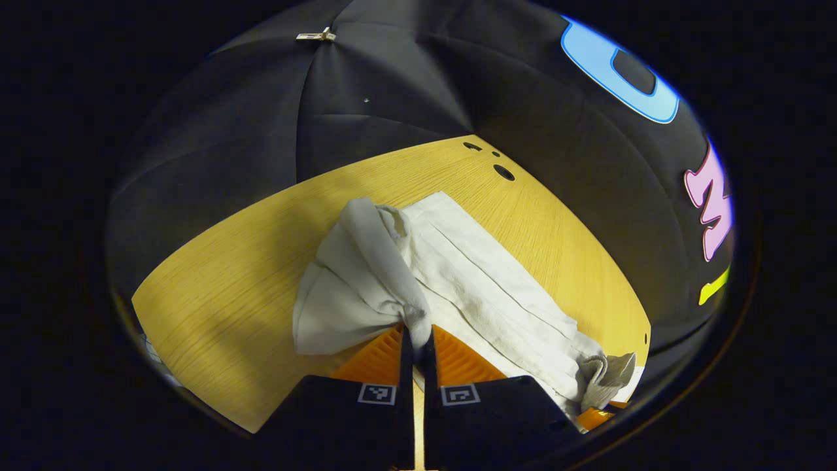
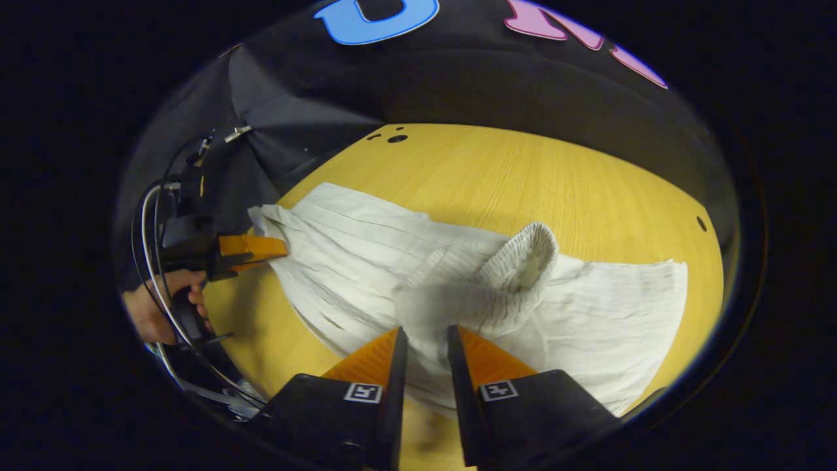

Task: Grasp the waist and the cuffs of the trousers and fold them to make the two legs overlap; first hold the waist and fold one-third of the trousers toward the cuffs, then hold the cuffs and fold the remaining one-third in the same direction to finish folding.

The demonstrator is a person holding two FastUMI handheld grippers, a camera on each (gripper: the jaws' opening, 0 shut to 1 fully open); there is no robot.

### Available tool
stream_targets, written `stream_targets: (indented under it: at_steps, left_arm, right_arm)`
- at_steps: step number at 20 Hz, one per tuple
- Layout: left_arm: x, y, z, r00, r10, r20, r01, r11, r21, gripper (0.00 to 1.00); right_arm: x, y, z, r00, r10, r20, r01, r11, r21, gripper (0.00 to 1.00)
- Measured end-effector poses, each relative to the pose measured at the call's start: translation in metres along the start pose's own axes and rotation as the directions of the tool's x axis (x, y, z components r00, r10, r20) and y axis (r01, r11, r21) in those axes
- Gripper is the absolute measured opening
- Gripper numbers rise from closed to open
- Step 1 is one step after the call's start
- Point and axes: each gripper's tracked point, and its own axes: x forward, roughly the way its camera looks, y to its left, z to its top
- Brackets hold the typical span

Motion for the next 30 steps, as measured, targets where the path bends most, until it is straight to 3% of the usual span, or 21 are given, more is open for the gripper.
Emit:
stream_targets:
  at_steps: [2,4,5,6,9,13,18,25,30]
  left_arm:
    - [0.001,0.000,-0.001,1.000,-0.004,0.005,0.004,1.000,-0.004,0.11]
    - [0.001,-0.001,0.000,1.000,-0.015,0.007,0.015,1.000,-0.016,0.11]
    - [0.000,-0.001,0.001,1.000,-0.021,0.006,0.022,1.000,-0.022,0.11]
    - [0.000,-0.001,0.000,1.000,-0.029,0.007,0.029,0.999,-0.032,0.11]
    - [-0.002,-0.002,0.002,0.998,-0.055,-0.006,0.054,0.995,-0.078,0.11]
    - [-0.008,0.000,0.005,0.998,-0.046,-0.031,0.042,0.992,-0.116,0.07]
    - [-0.033,-0.026,0.023,0.998,-0.055,0.034,0.058,0.995,-0.083,0.10]
    - [-0.089,-0.118,0.057,0.971,-0.166,0.171,0.152,0.984,0.091,0.09]
    - [-0.120,-0.197,0.051,0.939,-0.288,0.187,0.233,0.935,0.266,0.09]
  right_arm:
    - [-0.003,0.023,0.007,0.997,0.075,0.017,-0.076,0.995,0.068,0.59]
    - [-0.013,0.023,0.013,0.995,0.088,0.041,-0.092,0.991,0.101,0.65]
    - [-0.021,0.020,0.017,0.994,0.089,0.059,-0.095,0.989,0.113,0.51]
    - [-0.031,0.011,0.020,0.994,0.077,0.073,-0.086,0.988,0.126,0.64]
    - [-0.063,-0.037,0.024,0.992,-0.011,0.122,-0.009,0.987,0.163,0.64]
    - [-0.107,-0.124,0.005,0.975,-0.188,0.115,0.167,0.971,0.169,0.64]
    - [-0.156,-0.196,-0.018,0.945,-0.298,0.136,0.247,0.921,0.300,0.64]
    - [-0.173,-0.233,-0.058,0.941,-0.328,0.083,0.282,0.896,0.342,0.64]
    - [-0.184,-0.247,-0.060,0.939,-0.331,0.096,0.280,0.894,0.349,0.64]
